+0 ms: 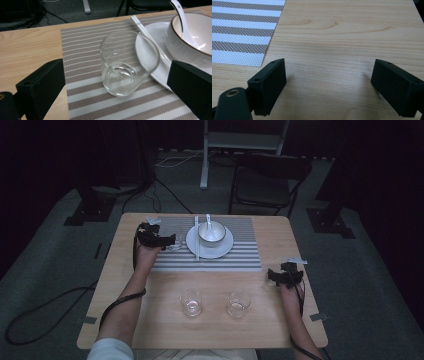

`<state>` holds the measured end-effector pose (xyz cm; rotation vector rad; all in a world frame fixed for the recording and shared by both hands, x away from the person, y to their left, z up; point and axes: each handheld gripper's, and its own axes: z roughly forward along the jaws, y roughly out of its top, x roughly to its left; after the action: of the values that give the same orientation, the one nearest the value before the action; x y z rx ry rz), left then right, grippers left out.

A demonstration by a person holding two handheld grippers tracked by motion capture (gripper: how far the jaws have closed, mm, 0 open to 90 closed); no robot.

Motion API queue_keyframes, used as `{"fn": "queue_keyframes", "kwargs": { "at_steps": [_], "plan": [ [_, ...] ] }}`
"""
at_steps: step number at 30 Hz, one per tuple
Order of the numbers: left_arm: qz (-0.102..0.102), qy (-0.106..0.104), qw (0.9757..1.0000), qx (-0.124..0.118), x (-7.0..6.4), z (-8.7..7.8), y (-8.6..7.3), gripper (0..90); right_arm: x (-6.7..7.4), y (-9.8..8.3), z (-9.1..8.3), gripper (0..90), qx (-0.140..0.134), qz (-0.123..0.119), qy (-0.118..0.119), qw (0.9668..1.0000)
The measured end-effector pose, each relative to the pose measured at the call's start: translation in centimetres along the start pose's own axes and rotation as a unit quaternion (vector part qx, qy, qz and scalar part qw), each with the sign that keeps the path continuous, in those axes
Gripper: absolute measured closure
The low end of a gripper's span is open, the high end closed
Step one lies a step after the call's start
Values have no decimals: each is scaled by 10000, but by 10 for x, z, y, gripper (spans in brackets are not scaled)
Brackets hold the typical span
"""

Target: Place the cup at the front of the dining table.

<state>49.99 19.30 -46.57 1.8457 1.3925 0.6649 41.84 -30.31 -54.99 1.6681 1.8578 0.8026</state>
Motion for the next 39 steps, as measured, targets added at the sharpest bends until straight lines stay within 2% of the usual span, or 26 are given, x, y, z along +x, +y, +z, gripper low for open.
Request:
{"fn": "queue_keyframes", "kwargs": {
  "at_steps": [1, 3, 7, 14, 17, 24, 31, 33, 39],
  "plan": [
    [7, 57, 10000, -11, 1, -1, -2, 22, 0, 0, 0, 121, 1, 1, -1, 10000],
    [-46, -17, 9999, -88, 3, -3, -7, 22, 0, 0, 0, 120, 0, 0, 0, 10000],
    [15, 53, 9999, -102, 7, -5, -17, 22, 0, 0, 0, 121, 1, 0, -2, 10000],
    [87, 38, 9998, -154, 8, -12, -30, 22, 0, 0, 0, 120, 2, -1, -3, 10000],
    [45, -6, 9997, -230, 8, -18, -33, 23, 0, 0, 0, 121, 2, 0, -2, 10000],
    [189, -115, 9994, -260, 8, -29, -42, 22, 0, 0, 0, 120, 2, -1, -2, 10000],
    [173, -209, 9987, -426, 7, -41, -51, 22, 0, 0, 0, 121, 2, -2, 0, 10000],
    [183, -314, 9978, -546, 7, -50, -58, 22, 0, 0, 0, 120, 2, -1, 0, 10000],
    [207, -352, 9975, -585, 9, -59, -71, 23, 0, 0, 0, 120, 2, -2, 0, 10000]
  ]
}}
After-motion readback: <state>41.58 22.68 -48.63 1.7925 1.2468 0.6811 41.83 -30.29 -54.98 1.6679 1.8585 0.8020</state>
